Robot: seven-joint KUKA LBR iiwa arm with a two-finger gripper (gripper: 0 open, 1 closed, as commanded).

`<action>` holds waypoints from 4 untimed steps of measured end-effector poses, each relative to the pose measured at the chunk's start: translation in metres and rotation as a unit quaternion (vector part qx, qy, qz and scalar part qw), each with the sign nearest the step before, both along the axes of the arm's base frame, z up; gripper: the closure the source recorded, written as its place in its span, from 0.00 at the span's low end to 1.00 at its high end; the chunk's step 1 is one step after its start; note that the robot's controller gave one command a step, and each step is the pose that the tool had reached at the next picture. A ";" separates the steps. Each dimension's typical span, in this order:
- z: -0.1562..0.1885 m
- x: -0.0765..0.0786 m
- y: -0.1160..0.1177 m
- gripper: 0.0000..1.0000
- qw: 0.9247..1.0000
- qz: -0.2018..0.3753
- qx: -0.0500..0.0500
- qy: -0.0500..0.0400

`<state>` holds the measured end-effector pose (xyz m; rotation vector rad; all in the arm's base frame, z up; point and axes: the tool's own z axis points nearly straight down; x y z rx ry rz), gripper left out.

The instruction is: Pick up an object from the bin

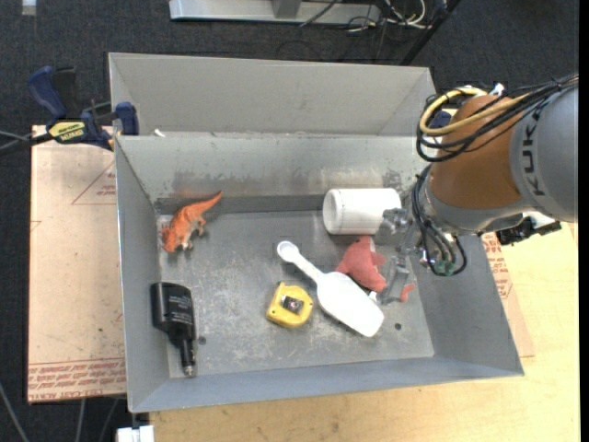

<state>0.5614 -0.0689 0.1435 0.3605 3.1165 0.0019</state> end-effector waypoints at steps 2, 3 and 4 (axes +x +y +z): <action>-0.068 0.013 0.018 1.00 0.992 -0.125 0.000 -0.008; -0.068 0.013 0.018 1.00 0.992 -0.125 0.000 -0.008; -0.066 0.013 0.018 1.00 0.992 -0.125 0.000 -0.008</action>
Offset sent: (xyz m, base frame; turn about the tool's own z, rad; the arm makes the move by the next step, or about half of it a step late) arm 0.0081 0.0202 -0.0735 0.2509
